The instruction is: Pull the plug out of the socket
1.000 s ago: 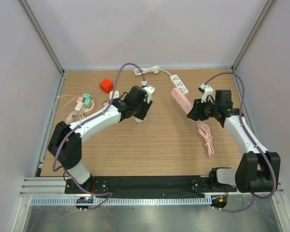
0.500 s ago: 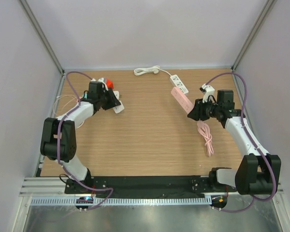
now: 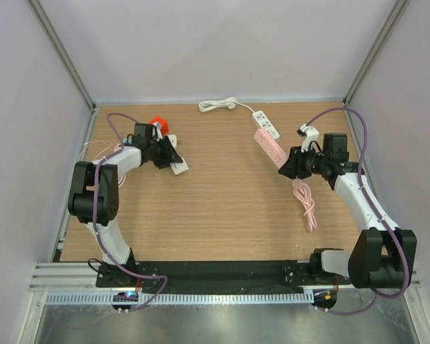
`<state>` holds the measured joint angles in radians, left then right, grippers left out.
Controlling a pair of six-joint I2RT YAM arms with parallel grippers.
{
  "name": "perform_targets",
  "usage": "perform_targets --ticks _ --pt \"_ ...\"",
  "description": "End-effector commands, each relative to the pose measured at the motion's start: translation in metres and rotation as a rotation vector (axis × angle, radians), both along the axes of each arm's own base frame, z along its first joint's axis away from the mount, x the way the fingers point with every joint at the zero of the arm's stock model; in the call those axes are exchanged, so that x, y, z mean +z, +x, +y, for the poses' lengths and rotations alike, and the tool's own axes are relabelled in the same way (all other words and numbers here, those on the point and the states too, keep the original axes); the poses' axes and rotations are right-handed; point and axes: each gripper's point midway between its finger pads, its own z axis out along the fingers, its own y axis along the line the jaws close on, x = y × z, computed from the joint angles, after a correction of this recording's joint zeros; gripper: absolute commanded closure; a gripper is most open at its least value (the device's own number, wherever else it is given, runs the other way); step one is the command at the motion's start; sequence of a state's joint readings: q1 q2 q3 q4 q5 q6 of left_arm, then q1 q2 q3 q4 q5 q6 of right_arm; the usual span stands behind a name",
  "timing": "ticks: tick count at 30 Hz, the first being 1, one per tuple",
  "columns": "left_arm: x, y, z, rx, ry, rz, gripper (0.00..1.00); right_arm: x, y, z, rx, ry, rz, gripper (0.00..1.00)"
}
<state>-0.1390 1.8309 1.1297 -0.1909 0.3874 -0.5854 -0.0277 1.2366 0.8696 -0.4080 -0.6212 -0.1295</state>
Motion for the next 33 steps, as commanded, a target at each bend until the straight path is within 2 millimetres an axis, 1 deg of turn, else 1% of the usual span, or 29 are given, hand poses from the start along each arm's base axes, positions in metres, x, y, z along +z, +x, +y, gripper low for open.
perform_targets --ticks 1,3,4,7,9,10,13,15,18,19,20,22,23,26,27,29,30,33 --pt "0.009 0.007 0.007 0.001 0.023 -0.014 0.86 0.024 0.009 0.003 0.031 0.01 -0.109 0.99" --pt "0.005 0.005 0.016 0.025 0.056 0.004 0.77 0.024 0.009 0.003 0.031 0.01 -0.109 0.99" --pt "0.005 0.006 0.021 0.039 0.066 0.007 0.69 0.025 0.009 0.003 0.03 0.011 -0.113 0.99" --pt "0.004 0.005 0.034 0.071 0.1 0.016 0.55 0.024 0.008 0.003 0.032 0.013 -0.109 0.99" --pt "0.004 0.005 0.038 0.078 0.114 0.019 0.53 0.026 0.008 0.003 0.032 0.013 -0.115 0.99" --pt "0.004 0.005 0.041 0.083 0.119 0.018 0.49 0.026 0.008 0.003 0.032 0.013 -0.113 0.99" --pt "0.005 0.004 0.045 0.091 0.131 0.017 0.44 0.026 0.008 0.003 0.031 0.015 -0.114 0.99" --pt "0.006 0.004 0.048 0.098 0.138 0.014 0.42 0.027 0.008 0.003 0.031 0.016 -0.115 0.99" --pt "0.013 0.004 0.053 0.108 0.158 -0.005 0.38 0.028 0.008 0.002 0.029 0.017 -0.119 0.99" --pt "0.015 0.005 0.054 0.109 0.167 -0.015 0.35 0.027 0.008 0.002 0.029 0.017 -0.117 0.99" --pt "0.023 0.006 0.058 0.114 0.185 -0.038 0.34 0.027 0.008 0.002 0.03 0.018 -0.117 0.99" --pt "0.031 0.006 0.062 0.121 0.207 -0.063 0.3 0.027 0.008 0.001 0.029 0.017 -0.118 0.99" --pt "0.04 0.006 0.065 0.121 0.225 -0.087 0.3 0.027 0.008 0.001 0.029 0.017 -0.118 0.99" --pt "0.057 0.005 0.067 0.106 0.241 -0.137 0.28 0.027 0.009 0.001 0.029 0.01 -0.12 0.99" --pt "0.071 0.004 0.067 0.104 0.238 -0.174 0.28 0.028 0.009 -0.001 0.024 0.003 -0.124 0.99" --pt "0.086 0.003 0.066 0.093 0.234 -0.219 0.27 0.029 0.01 -0.003 0.022 -0.013 -0.136 0.99" --pt "0.103 0.0 0.065 0.083 0.228 -0.271 0.27 0.03 0.011 -0.006 0.015 -0.03 -0.146 0.99" --pt "0.122 -0.012 0.066 0.075 0.232 -0.335 0.24 0.034 0.014 -0.01 0.014 -0.061 -0.18 0.99"
